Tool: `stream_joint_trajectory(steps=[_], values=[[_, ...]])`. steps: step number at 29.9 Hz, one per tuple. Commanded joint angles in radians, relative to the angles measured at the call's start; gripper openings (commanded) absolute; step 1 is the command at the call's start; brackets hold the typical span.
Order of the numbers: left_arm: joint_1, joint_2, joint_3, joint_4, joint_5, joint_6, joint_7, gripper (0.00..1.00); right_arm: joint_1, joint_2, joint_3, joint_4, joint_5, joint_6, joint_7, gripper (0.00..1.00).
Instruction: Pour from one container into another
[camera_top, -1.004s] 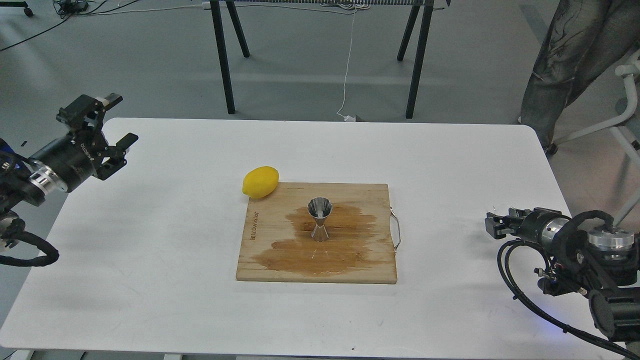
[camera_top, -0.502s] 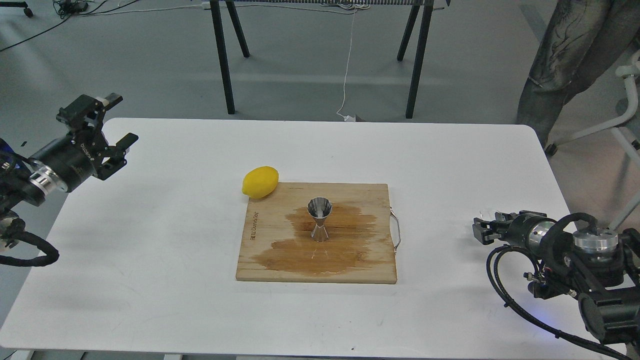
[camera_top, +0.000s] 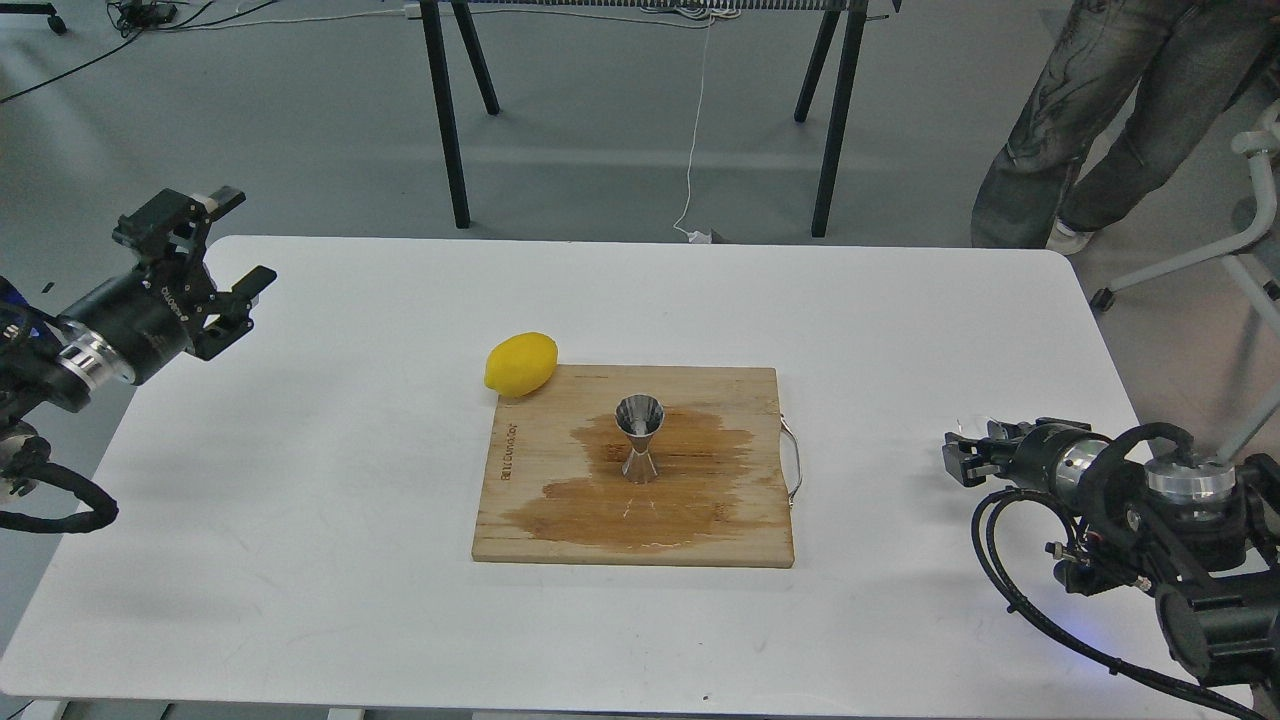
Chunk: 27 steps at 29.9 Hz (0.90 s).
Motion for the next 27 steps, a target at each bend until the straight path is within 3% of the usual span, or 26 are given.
stream_joint_trajectory(steps=[1, 10, 16, 23, 27], values=[[0.000, 0.000, 0.000, 0.000, 0.000, 0.000, 0.000, 0.99, 0.000, 0.000, 0.000, 0.001, 0.000, 0.000, 0.000, 0.55], [0.000, 0.000, 0.000, 0.000, 0.000, 0.000, 0.000, 0.99, 0.000, 0.000, 0.002, 0.001, 0.000, 0.000, -0.001, 0.70], [0.000, 0.000, 0.000, 0.000, 0.000, 0.000, 0.000, 0.99, 0.000, 0.000, 0.002, 0.003, 0.000, 0.000, 0.000, 0.74], [0.000, 0.000, 0.000, 0.000, 0.000, 0.000, 0.000, 0.99, 0.002, 0.002, 0.005, 0.011, 0.000, 0.000, 0.002, 0.93], [0.000, 0.000, 0.000, 0.000, 0.000, 0.000, 0.000, 0.99, 0.009, 0.000, 0.008, 0.011, 0.000, 0.000, 0.002, 0.95]])
